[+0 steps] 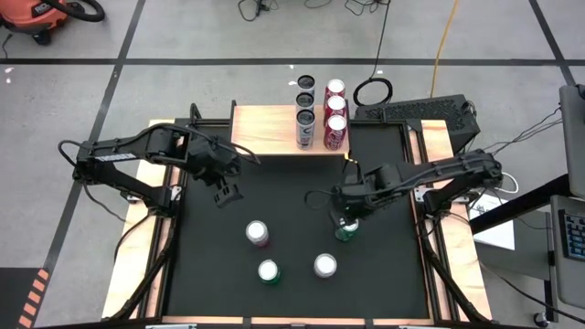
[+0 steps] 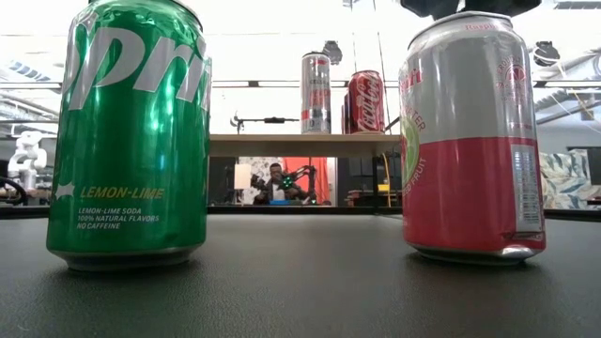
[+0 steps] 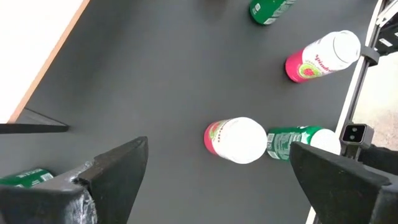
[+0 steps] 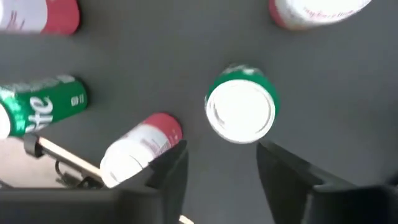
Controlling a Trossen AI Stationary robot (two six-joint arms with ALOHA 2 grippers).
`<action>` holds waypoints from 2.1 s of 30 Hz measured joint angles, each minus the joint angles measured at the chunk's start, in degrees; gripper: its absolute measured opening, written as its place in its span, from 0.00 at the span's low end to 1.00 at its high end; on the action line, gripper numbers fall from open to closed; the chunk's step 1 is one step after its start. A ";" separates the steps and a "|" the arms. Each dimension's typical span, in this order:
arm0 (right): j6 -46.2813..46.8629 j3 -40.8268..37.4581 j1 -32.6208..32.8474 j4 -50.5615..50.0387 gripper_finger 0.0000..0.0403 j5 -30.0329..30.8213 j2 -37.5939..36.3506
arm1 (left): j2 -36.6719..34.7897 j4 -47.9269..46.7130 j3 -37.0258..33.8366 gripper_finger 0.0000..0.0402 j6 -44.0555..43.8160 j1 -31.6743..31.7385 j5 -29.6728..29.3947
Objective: Place canned beverage on shelf
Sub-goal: Put the top pink white soda can on the shelf
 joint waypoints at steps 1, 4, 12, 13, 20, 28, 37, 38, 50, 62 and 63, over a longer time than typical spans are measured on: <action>-0.25 0.00 -0.21 0.04 0.47 0.53 0.00 | 0.00 0.01 0.00 0.98 0.00 0.00 0.00; -1.74 0.00 -1.01 0.03 0.58 1.75 -0.02 | 0.13 0.09 0.00 0.98 0.00 0.00 0.00; -27.44 0.00 -2.34 0.16 0.80 1.96 -0.02 | 0.85 0.24 -0.03 0.98 0.02 0.00 0.00; -32.62 0.00 -2.34 0.16 0.82 2.32 -0.02 | 0.85 0.23 -0.04 0.98 0.00 0.00 0.00; -55.90 -0.87 -2.23 4.29 0.86 3.99 -0.09 | 1.15 0.12 -0.04 0.98 -0.42 0.02 0.00; -63.96 -5.53 -1.36 5.70 0.86 -1.34 0.00 | 1.16 0.12 -0.04 0.98 -1.86 0.00 -0.07; -59.88 -6.03 -3.28 3.65 0.86 5.79 -0.15 | 1.16 0.14 -0.04 0.98 -1.89 0.00 -1.08; -59.77 -6.03 -3.54 2.69 0.86 6.59 -0.17 | 1.16 0.14 -0.04 0.98 -1.89 0.00 -1.54; -47.38 -6.08 -12.35 3.23 0.86 9.71 -0.13 | 1.16 0.20 -0.04 0.98 -1.94 0.00 -4.93; -36.57 -7.44 -17.75 3.34 0.86 8.96 -0.15 | 1.16 0.20 -0.04 0.98 -1.97 0.02 -6.71; -36.51 -8.33 -18.19 3.73 0.86 8.59 -0.15 | 1.16 0.20 -0.04 0.98 -1.97 0.01 -6.71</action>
